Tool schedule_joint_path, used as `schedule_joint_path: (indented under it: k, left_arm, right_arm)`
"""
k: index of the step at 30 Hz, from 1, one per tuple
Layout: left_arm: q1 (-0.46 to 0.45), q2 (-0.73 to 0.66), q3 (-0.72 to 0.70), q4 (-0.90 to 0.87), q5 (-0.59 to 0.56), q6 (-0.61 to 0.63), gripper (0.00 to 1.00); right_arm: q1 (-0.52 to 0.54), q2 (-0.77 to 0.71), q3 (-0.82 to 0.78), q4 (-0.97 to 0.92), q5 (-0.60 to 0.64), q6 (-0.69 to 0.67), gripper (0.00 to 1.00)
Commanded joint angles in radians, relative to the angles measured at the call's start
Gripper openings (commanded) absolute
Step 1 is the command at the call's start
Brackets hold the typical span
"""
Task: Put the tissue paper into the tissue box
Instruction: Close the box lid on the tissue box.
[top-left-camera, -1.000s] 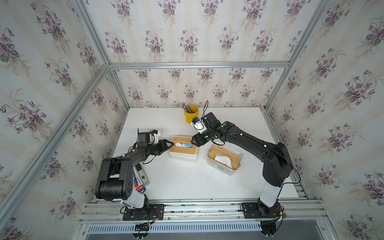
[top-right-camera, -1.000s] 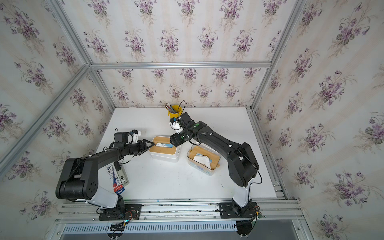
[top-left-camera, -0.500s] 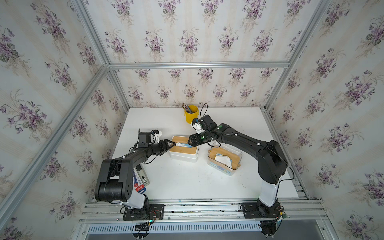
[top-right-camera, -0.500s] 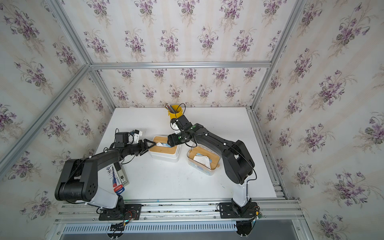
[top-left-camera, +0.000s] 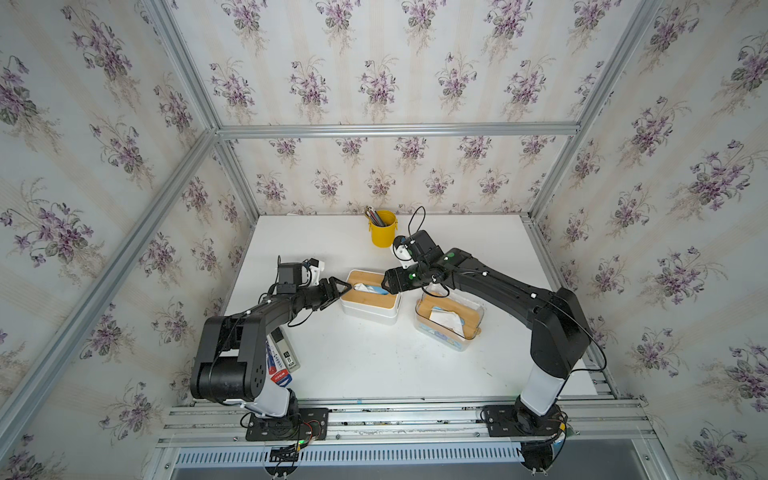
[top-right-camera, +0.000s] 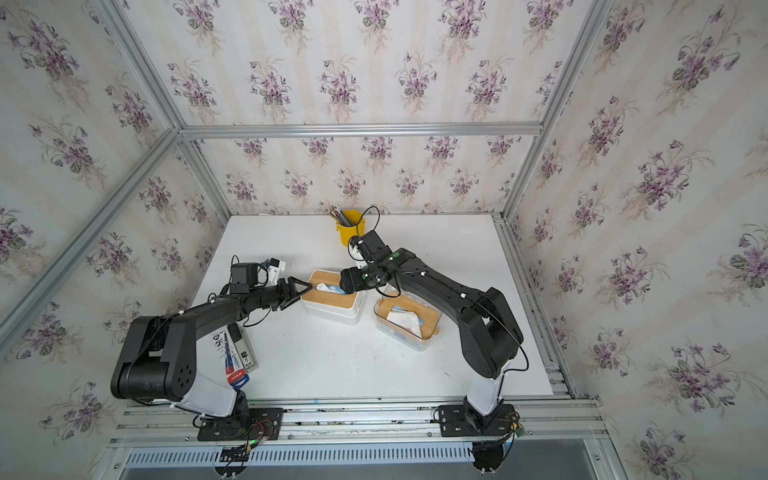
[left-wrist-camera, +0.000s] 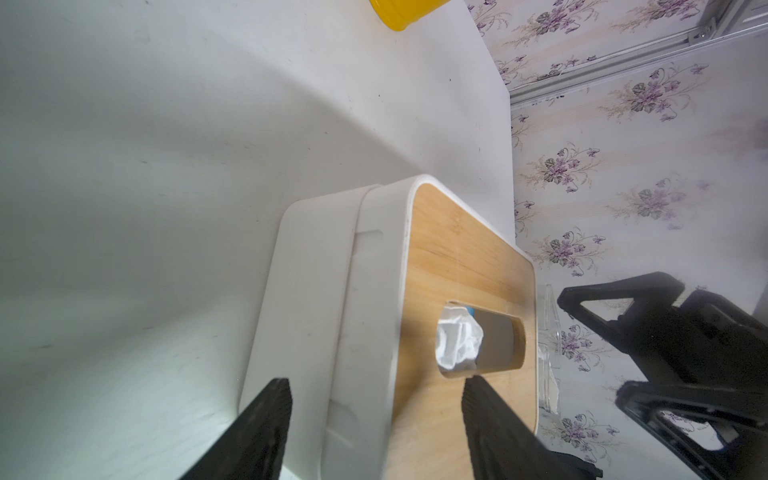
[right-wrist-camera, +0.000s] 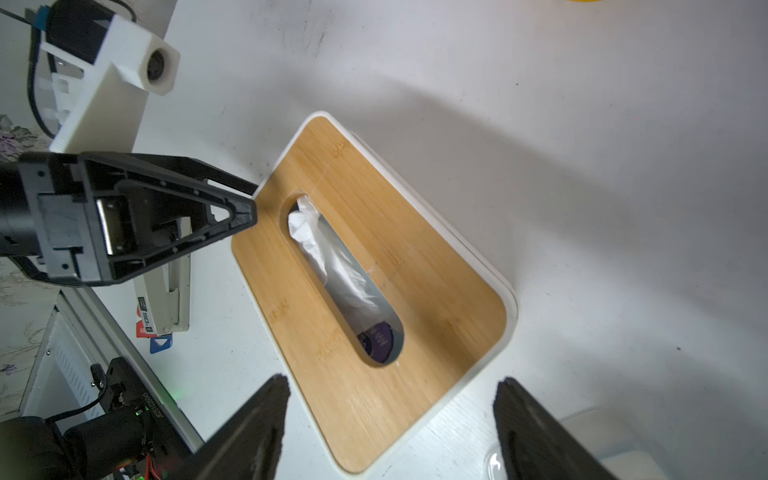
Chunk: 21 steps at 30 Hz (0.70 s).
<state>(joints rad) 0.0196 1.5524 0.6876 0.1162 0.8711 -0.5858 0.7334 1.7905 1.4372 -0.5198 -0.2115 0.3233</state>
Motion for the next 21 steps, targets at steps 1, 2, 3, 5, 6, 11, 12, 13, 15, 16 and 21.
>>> schedule_joint_path:
  k: [1, 2, 3, 5, 6, 11, 12, 13, 15, 16, 21]
  left_arm:
    - [-0.003, 0.009, 0.016, 0.009, 0.011, 0.012, 0.70]
    - [-0.003, 0.012, 0.020, 0.013, 0.008, 0.010, 0.70]
    - [-0.006, 0.016, 0.024, 0.017, 0.006, 0.009, 0.70]
    - [-0.008, 0.029, 0.037, 0.024, 0.012, 0.004, 0.69]
    - [-0.012, 0.034, 0.045, 0.028, 0.017, 0.003, 0.69]
    - [-0.024, 0.032, 0.053, 0.030, 0.064, 0.006, 0.67]
    - [-0.026, 0.027, 0.050, 0.022, 0.070, 0.010, 0.67]
    - [-0.029, 0.018, 0.045, 0.016, 0.074, 0.015, 0.66]
    - [-0.032, 0.000, 0.031, 0.007, 0.076, 0.021, 0.66]
    - [-0.033, -0.013, 0.018, 0.007, 0.077, 0.019, 0.66]
    - [-0.035, -0.122, -0.090, 0.036, 0.036, -0.026, 0.66]
  right_arm:
    - [0.001, 0.001, -0.023, -0.019, 0.039, 0.021, 0.81]
    - [0.000, 0.005, -0.032, -0.008, 0.030, 0.024, 0.80]
    - [0.000, 0.012, -0.037, 0.002, 0.019, 0.027, 0.80]
    - [0.003, 0.034, -0.034, 0.019, -0.009, 0.028, 0.79]
    - [0.003, 0.043, -0.035, 0.035, -0.026, 0.030, 0.78]
    - [0.003, 0.077, -0.032, 0.089, -0.102, 0.039, 0.76]
    - [0.003, 0.083, -0.028, 0.092, -0.113, 0.042, 0.77]
    - [0.003, 0.088, -0.028, 0.098, -0.121, 0.043, 0.77]
    - [0.003, 0.097, -0.027, 0.102, -0.129, 0.043, 0.77]
    - [0.003, 0.103, -0.024, 0.103, -0.137, 0.042, 0.77]
    - [0.004, 0.148, 0.020, 0.078, -0.172, 0.013, 0.77]
